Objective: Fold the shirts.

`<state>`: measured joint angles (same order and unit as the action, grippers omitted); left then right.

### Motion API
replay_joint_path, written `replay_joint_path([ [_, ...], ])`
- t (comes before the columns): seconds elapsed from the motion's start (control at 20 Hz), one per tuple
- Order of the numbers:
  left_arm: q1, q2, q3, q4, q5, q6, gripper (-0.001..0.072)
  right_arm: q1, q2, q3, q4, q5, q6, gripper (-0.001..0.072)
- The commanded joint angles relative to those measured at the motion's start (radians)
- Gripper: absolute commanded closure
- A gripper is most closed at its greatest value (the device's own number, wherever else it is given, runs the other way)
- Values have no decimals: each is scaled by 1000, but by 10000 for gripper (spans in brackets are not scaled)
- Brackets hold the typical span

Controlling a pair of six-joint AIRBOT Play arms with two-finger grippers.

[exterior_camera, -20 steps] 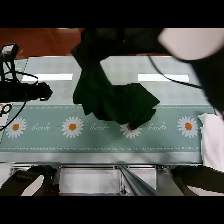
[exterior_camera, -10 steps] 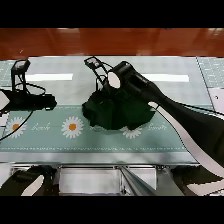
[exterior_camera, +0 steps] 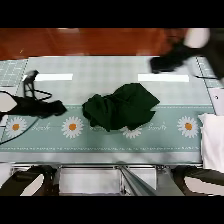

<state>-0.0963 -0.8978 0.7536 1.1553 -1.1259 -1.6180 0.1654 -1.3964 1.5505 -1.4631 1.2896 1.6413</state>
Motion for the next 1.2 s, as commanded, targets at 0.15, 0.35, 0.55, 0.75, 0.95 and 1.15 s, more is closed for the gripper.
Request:
replay_joint_path([
  [0.15,-47,-227,-132,-659,140,409,200,-409,236,-510,280,-90,-136,308],
  [0.35,-92,-389,-93,-702,214,430,200,-450,258,-600,278,-106,-177,308],
  [0.55,-189,-548,11,-706,230,457,549,-449,198,-643,321,-141,-178,308],
  [0.75,-142,-549,64,-700,154,509,692,-449,89,-643,452,-140,-230,308],
  [0.95,-84,-522,67,-699,81,519,692,-449,-62,-640,684,-161,-329,308],
  [1.15,-79,-496,67,-700,67,525,692,-449,-156,-636,732,-205,-353,308],
])
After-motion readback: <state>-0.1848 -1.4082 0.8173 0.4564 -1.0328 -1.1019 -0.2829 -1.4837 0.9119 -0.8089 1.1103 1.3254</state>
